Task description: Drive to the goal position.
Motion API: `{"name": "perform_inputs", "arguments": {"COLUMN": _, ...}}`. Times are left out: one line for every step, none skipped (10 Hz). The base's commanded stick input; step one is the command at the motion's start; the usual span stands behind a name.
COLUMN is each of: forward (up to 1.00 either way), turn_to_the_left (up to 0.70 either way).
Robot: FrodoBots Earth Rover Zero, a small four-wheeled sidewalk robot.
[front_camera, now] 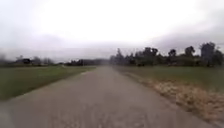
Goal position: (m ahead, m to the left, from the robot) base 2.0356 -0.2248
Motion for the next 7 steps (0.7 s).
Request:
{"name": "perform_inputs", "arguments": {"forward": 0.85, "turn_to_the_left": 0.31}}
{"name": "perform_inputs", "arguments": {"forward": 0.85, "turn_to_the_left": 0.27}}
{"name": "perform_inputs", "arguments": {"forward": 0.85, "turn_to_the_left": 0.18}}
{"name": "perform_inputs", "arguments": {"forward": 0.85, "turn_to_the_left": 0.05}}
{"name": "perform_inputs", "arguments": {"forward": 0.85, "turn_to_the_left": 0.0}}
{"name": "perform_inputs", "arguments": {"forward": 0.85, "turn_to_the_left": 0.0}}
{"name": "perform_inputs", "arguments": {"forward": 0.85, "turn_to_the_left": 0.0}}
